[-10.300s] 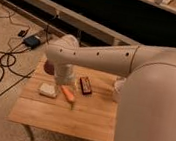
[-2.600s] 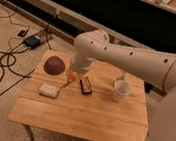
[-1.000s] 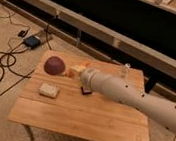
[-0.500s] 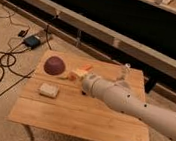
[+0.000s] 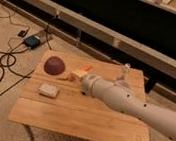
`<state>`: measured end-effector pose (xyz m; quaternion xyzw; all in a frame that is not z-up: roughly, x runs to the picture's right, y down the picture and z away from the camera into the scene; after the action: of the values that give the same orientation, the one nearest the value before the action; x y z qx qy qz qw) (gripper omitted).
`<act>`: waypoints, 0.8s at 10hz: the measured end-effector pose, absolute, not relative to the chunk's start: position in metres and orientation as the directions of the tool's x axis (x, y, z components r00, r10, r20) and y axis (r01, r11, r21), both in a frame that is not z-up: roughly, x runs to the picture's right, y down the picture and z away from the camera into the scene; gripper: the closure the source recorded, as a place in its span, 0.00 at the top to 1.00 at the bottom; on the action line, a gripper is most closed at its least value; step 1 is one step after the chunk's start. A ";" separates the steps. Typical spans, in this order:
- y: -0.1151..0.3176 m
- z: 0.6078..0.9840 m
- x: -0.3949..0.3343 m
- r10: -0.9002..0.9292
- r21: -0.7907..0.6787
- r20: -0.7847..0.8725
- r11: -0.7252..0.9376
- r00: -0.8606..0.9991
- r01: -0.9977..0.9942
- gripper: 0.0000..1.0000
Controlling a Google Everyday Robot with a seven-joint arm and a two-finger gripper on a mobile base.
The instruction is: Place the pepper in the ceramic cup
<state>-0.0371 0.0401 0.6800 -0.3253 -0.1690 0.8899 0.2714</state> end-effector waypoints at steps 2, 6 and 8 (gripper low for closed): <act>0.036 0.678 -0.026 0.555 -0.473 -0.502 -0.819 -0.664 -0.327 0.00; -0.008 0.648 0.003 0.351 -0.526 -0.592 -0.850 -0.726 0.019 0.00; -0.006 0.644 0.018 0.269 -0.525 -0.637 -0.837 -0.722 0.152 0.00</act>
<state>0.0177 -0.0058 0.6439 -0.3713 -0.2835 0.8836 0.0329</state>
